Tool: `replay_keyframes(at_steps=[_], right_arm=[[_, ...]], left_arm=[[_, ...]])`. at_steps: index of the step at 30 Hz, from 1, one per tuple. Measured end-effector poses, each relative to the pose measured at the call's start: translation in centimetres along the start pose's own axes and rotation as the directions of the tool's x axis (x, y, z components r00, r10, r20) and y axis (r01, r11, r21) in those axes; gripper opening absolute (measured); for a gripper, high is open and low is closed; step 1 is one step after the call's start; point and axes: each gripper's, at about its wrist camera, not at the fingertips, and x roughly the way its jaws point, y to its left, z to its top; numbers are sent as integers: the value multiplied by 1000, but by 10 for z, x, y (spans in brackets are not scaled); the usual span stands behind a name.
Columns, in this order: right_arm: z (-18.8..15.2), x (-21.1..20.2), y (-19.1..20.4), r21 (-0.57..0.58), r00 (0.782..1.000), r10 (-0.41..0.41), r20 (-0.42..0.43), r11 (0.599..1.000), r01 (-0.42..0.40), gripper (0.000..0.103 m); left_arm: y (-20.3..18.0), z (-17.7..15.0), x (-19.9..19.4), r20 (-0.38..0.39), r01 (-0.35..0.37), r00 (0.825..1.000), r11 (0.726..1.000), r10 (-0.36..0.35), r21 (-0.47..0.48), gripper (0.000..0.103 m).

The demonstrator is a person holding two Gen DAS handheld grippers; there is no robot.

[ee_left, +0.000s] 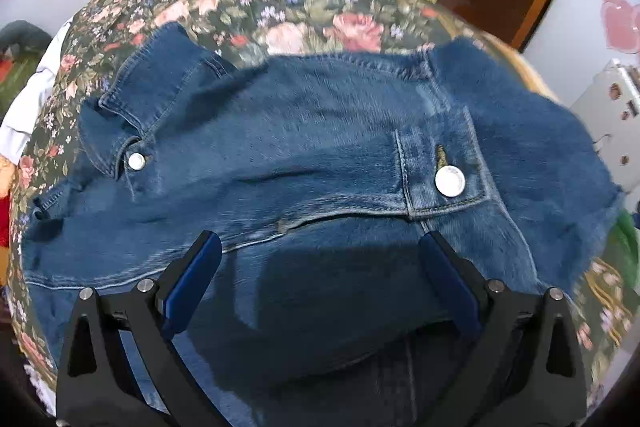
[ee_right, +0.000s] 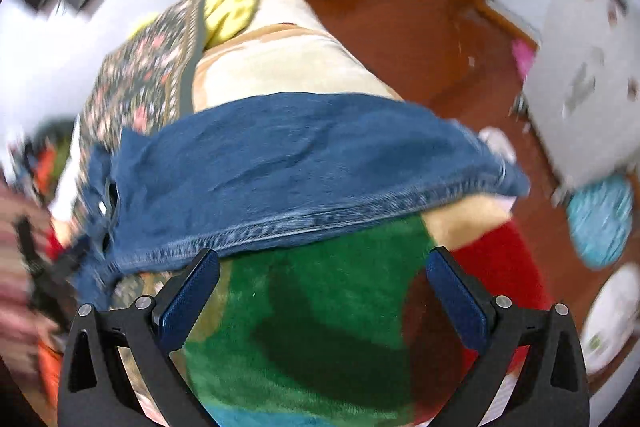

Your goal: Fold large clothes

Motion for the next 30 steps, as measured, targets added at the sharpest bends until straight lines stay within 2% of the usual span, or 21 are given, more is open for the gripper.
replay_keyframes(at_steps=[1,3,8,10,13,15,16,18,21,23,27,30], right_arm=[[1,3,-7,36,1000,17,-8,999,-16,103],[3,10,-15,80,1000,24,-9,997,-23,103],[15,32,-19,119,999,46,-9,992,-45,100],[23,44,-20,138,1000,29,0,990,-29,91],[37,57,-18,137,1000,13,-3,990,-13,66],[44,59,-12,130,1000,-1,18,992,-2,44],[48,57,-8,127,1000,-4,31,992,0,39],[53,45,3,93,996,-38,75,995,31,23],[61,16,28,13,989,0,149,1000,-2,18],[65,-12,54,-61,975,33,220,998,-20,16],[69,-61,113,-189,940,132,314,979,-74,16],[66,-88,166,-283,909,243,339,948,-147,16]], left_arm=[[-1,0,2,0,-1,1000,1000,1,1,101],[7,-1,3,-3,42,999,999,-42,-27,101],[31,-8,10,-22,152,987,975,-158,-162,101],[32,-11,7,-15,138,990,977,-142,-164,101],[30,-14,5,-13,117,993,982,-121,-151,101],[30,-14,2,-11,103,994,984,-105,-149,101],[30,-14,0,-6,92,996,985,-94,-146,101],[36,-14,-8,11,75,997,987,-74,-141,101],[49,-18,-30,63,53,997,987,-44,-150,101],[60,-19,-43,93,46,995,985,-31,-167,101],[85,-26,-74,163,14,986,980,19,-198,101],[109,-35,-102,222,-53,970,976,101,-212,101]])
